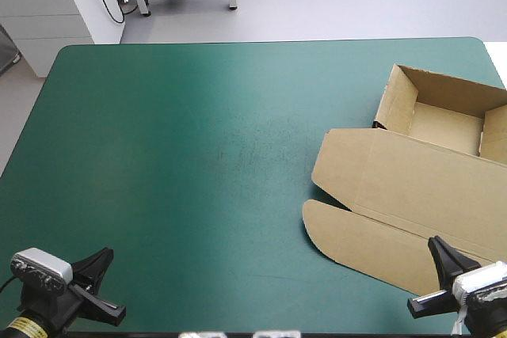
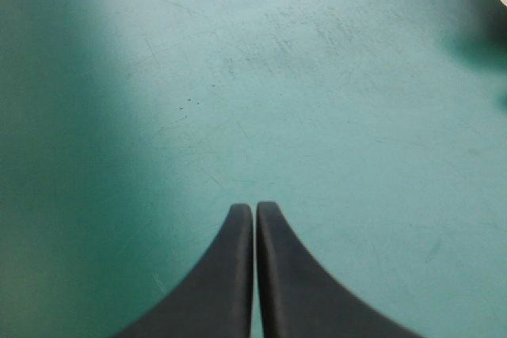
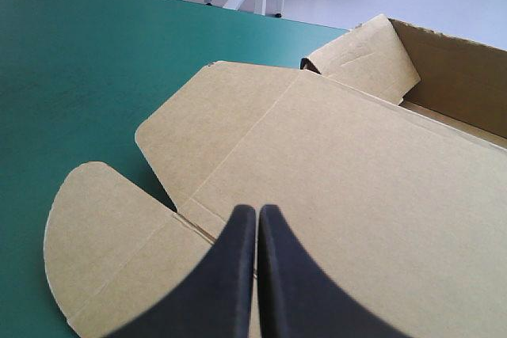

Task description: Fold the box

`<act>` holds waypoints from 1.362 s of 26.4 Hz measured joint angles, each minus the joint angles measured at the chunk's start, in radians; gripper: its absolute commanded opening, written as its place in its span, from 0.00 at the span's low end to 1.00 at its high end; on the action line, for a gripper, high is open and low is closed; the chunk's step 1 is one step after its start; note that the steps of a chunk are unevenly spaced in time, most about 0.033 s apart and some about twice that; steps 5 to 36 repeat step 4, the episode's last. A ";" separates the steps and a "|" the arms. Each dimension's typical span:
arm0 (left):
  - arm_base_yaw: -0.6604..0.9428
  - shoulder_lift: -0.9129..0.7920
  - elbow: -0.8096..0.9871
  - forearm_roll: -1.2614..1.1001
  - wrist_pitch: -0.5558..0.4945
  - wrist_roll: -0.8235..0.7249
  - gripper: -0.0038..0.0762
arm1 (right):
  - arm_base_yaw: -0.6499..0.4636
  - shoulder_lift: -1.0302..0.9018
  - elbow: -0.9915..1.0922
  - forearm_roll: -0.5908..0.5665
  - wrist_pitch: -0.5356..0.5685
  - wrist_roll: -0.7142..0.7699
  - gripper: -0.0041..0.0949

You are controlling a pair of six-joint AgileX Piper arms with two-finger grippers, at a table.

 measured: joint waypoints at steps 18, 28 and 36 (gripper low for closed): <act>0.000 0.000 0.000 0.000 0.000 0.000 0.04 | 0.000 0.000 0.000 0.000 0.000 0.000 0.04; 0.000 0.000 0.000 0.000 0.000 0.000 0.04 | 0.000 0.000 0.000 0.000 0.000 0.000 0.04; 0.000 0.000 0.000 0.000 0.000 0.000 0.04 | 0.000 0.000 0.000 0.000 0.000 0.000 0.04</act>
